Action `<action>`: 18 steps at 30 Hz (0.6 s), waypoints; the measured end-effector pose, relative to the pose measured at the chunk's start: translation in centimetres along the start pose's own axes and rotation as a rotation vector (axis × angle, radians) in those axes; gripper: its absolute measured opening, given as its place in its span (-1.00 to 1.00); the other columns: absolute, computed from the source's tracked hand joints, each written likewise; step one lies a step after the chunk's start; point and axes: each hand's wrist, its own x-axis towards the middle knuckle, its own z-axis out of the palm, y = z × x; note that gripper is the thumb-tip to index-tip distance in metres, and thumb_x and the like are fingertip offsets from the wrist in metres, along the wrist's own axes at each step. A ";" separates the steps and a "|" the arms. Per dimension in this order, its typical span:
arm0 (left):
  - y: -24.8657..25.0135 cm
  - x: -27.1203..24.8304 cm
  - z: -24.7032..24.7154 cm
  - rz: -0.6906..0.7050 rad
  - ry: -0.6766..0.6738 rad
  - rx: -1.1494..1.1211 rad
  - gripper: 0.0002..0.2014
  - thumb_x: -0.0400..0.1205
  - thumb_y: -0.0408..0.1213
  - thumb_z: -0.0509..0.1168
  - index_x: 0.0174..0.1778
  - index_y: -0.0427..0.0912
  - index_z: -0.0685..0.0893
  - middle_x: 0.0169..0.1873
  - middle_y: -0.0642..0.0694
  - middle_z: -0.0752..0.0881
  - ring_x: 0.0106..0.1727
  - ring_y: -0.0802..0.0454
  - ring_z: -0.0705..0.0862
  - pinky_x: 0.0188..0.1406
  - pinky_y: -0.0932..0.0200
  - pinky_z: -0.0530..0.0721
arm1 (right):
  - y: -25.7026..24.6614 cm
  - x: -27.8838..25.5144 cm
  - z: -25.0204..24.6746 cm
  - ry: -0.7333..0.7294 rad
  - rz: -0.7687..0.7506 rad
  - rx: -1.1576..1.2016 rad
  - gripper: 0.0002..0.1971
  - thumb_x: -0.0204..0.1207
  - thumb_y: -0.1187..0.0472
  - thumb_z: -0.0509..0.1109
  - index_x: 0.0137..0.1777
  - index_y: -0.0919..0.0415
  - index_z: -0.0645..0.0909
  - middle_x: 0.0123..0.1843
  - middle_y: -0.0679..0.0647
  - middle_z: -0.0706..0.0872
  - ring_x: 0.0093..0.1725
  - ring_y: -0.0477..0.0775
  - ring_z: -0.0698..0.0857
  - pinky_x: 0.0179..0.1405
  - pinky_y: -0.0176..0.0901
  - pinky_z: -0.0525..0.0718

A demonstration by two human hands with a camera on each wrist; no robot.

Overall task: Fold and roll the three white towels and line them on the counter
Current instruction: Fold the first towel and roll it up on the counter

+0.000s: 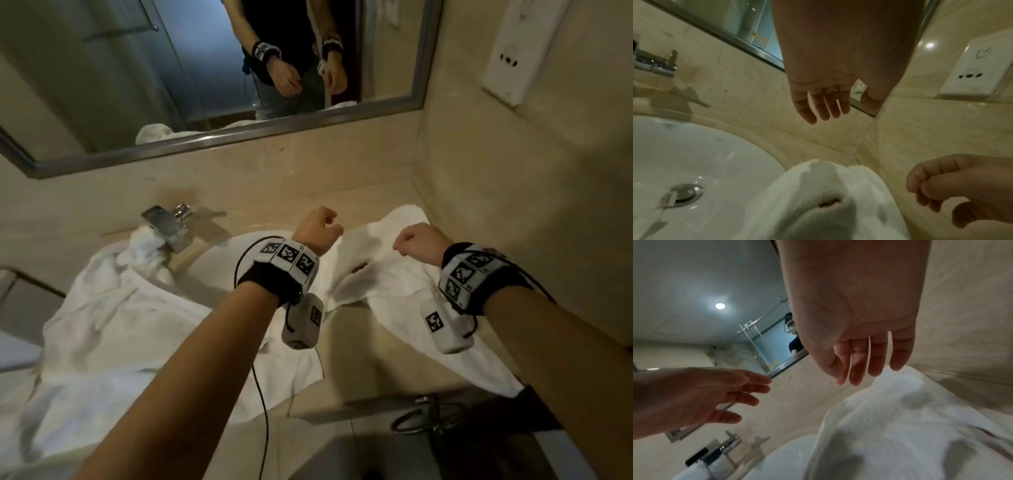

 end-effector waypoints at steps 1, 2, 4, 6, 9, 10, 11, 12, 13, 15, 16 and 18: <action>-0.2 -0.1 0.4 -0.018 -0.027 0.016 -0.61 0.64 -0.30 0.23 0.39 -0.26 0.49 0.33 -0.20 0.55 0.32 -0.12 0.53 0.28 0.13 0.46 | 0.7 0.0 0.2 0.004 0.014 -0.030 -0.79 0.53 0.33 0.28 0.00 0.43 0.69 0.04 0.28 0.74 0.12 0.24 0.66 -0.02 -0.15 0.54; -0.6 0.1 0.9 -0.026 -0.043 0.038 -0.63 0.63 -0.31 0.23 0.37 -0.25 0.52 0.33 -0.20 0.55 0.32 -0.12 0.53 0.28 0.13 0.46 | 1.2 -0.1 0.4 0.003 0.021 -0.064 -0.79 0.52 0.33 0.29 0.02 0.40 0.69 0.07 0.26 0.73 0.15 0.23 0.65 0.03 -0.13 0.56; -1.6 0.0 2.3 -0.053 -0.095 0.081 -0.68 0.62 -0.32 0.23 0.30 -0.22 0.59 0.31 -0.19 0.56 0.31 -0.11 0.54 0.25 0.16 0.46 | 2.5 -0.3 1.1 -0.041 0.039 -0.143 -0.81 0.51 0.32 0.32 0.05 0.33 0.69 0.09 0.18 0.72 0.19 0.20 0.64 0.07 -0.13 0.57; -2.1 -0.3 3.7 -0.059 -0.150 0.124 -0.72 0.61 -0.33 0.23 0.22 -0.21 0.66 0.28 -0.18 0.61 0.29 -0.10 0.56 0.22 0.20 0.46 | 3.7 -0.4 1.9 -0.097 0.055 -0.290 -0.79 0.50 0.27 0.36 0.12 0.22 0.65 0.18 0.14 0.66 0.24 0.17 0.60 0.09 -0.15 0.54; -2.5 -0.7 5.8 -0.046 -0.239 0.176 -0.74 0.64 -0.35 0.20 0.19 -0.25 0.69 0.26 -0.18 0.65 0.31 -0.13 0.56 0.19 0.25 0.42 | 5.6 -0.4 2.6 -0.139 0.016 -0.621 -0.62 0.52 0.19 0.36 0.34 0.12 0.49 0.35 0.16 0.48 0.36 0.21 0.45 0.30 -0.06 0.47; -2.6 -0.8 6.6 -0.047 -0.264 0.198 -0.73 0.65 -0.34 0.19 0.20 -0.25 0.69 0.27 -0.17 0.65 0.32 -0.14 0.56 0.19 0.26 0.41 | 6.3 -0.4 2.9 -0.132 -0.007 -0.684 -0.60 0.53 0.21 0.33 0.37 0.12 0.45 0.37 0.16 0.44 0.38 0.22 0.41 0.33 -0.03 0.45; -2.8 -0.9 7.2 -0.058 -0.284 0.221 -0.73 0.65 -0.33 0.18 0.21 -0.24 0.68 0.27 -0.18 0.65 0.32 -0.15 0.56 0.21 0.24 0.42 | 6.9 -0.5 3.1 -0.121 -0.027 -0.727 -0.61 0.55 0.25 0.28 0.39 0.14 0.43 0.37 0.17 0.43 0.39 0.22 0.38 0.34 -0.01 0.45; -2.8 -1.0 7.8 -0.074 -0.304 0.235 -0.73 0.64 -0.33 0.19 0.22 -0.23 0.67 0.26 -0.19 0.64 0.31 -0.16 0.56 0.23 0.19 0.44 | 7.5 -0.5 3.4 -0.105 -0.049 -0.753 -0.62 0.57 0.29 0.22 0.39 0.16 0.43 0.37 0.18 0.42 0.40 0.22 0.36 0.34 0.00 0.44; -3.0 -1.0 8.4 -0.096 -0.321 0.234 -0.72 0.63 -0.34 0.19 0.23 -0.24 0.65 0.25 -0.20 0.64 0.30 -0.17 0.56 0.25 0.14 0.46 | 8.0 -0.5 3.7 -0.096 -0.060 -0.771 -0.64 0.59 0.32 0.16 0.38 0.18 0.45 0.37 0.19 0.43 0.40 0.22 0.36 0.32 0.00 0.44; -3.4 -0.9 9.4 -0.130 -0.322 0.192 -0.68 0.61 -0.34 0.22 0.27 -0.32 0.57 0.22 -0.25 0.62 0.27 -0.19 0.57 0.23 0.07 0.50 | 8.6 -0.7 4.1 -0.067 -0.075 -0.787 -0.68 0.62 0.35 0.10 0.32 0.23 0.50 0.34 0.21 0.47 0.39 0.23 0.40 0.25 -0.02 0.46; -3.5 -0.8 9.8 -0.151 -0.304 0.159 -0.65 0.60 -0.32 0.24 0.29 -0.35 0.53 0.22 -0.26 0.59 0.26 -0.20 0.57 0.22 0.05 0.51 | 8.8 -0.6 4.4 -0.043 -0.092 -0.766 -0.70 0.62 0.36 0.09 0.28 0.26 0.53 0.31 0.23 0.51 0.36 0.22 0.44 0.20 -0.03 0.48; -4.0 -0.8 10.5 -0.190 -0.259 0.120 -0.58 0.61 -0.24 0.26 0.34 -0.35 0.47 0.28 -0.26 0.53 0.29 -0.20 0.53 0.27 0.02 0.50 | 9.0 -0.5 4.8 0.020 -0.086 -0.652 -0.72 0.59 0.41 0.11 0.20 0.31 0.57 0.21 0.27 0.59 0.25 0.24 0.55 0.12 -0.02 0.54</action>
